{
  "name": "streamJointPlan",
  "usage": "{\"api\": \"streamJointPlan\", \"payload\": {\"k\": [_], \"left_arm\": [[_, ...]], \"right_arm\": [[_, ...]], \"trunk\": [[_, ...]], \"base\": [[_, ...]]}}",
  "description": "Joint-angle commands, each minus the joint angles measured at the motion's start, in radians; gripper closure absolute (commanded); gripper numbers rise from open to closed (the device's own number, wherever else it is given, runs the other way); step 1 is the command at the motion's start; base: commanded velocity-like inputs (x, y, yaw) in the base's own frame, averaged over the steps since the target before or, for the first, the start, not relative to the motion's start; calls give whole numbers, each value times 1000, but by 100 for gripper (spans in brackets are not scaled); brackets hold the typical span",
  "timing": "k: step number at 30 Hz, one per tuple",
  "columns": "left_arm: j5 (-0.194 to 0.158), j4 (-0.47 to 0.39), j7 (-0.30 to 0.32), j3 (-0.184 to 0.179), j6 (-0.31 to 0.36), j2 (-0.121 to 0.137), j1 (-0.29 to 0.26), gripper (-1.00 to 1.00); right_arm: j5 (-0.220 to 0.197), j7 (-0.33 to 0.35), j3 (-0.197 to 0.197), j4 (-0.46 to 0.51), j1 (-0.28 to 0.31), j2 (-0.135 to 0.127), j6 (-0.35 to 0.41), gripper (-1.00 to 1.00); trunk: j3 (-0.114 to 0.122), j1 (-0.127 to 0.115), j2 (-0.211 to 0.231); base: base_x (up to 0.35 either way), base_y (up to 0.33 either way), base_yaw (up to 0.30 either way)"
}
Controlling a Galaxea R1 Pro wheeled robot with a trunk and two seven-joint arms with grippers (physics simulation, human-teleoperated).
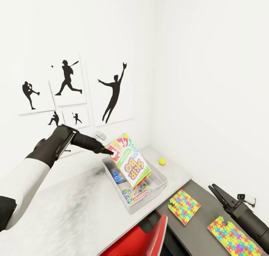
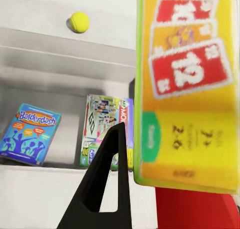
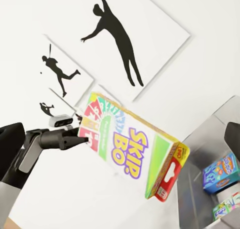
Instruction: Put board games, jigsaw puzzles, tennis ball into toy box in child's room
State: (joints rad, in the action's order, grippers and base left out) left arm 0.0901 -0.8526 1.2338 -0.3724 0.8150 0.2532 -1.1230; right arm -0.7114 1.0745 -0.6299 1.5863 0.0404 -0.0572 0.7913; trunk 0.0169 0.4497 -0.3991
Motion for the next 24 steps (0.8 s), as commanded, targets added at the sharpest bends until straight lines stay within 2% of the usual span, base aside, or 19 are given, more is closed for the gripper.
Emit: {"api": "streamJointPlan", "payload": {"k": [1, 5, 8, 14, 24], "left_arm": [[10, -1, 7, 0, 7, -2, -3, 100], [19, 0, 7, 0, -2, -11, -12, 100], [21, 10, 10, 0, -41, -14, -14, 100], [22, 41, 13, -1, -63, -15, -16, 100], [22, 47, 17, -1, -90, -15, -17, 100]], "right_arm": [[-3, 1, -1, 0, 0, 0, 6, -100], [-3, 1, -1, 0, 0, -1, 6, -100], [-3, 1, -1, 0, 0, -1, 6, -100], [-3, 1, -1, 0, 1, -1, 5, -100], [-3, 1, -1, 0, 1, -1, 5, -100]], "trunk": [[-2, 0, -1], [-9, 0, -1], [-13, 0, -1], [-23, 0, -1], [-40, 0, -1]], "base": [[0, 0, 0], [0, 0, 0], [0, 0, 0], [0, 0, 0], [0, 0, 0]]}}
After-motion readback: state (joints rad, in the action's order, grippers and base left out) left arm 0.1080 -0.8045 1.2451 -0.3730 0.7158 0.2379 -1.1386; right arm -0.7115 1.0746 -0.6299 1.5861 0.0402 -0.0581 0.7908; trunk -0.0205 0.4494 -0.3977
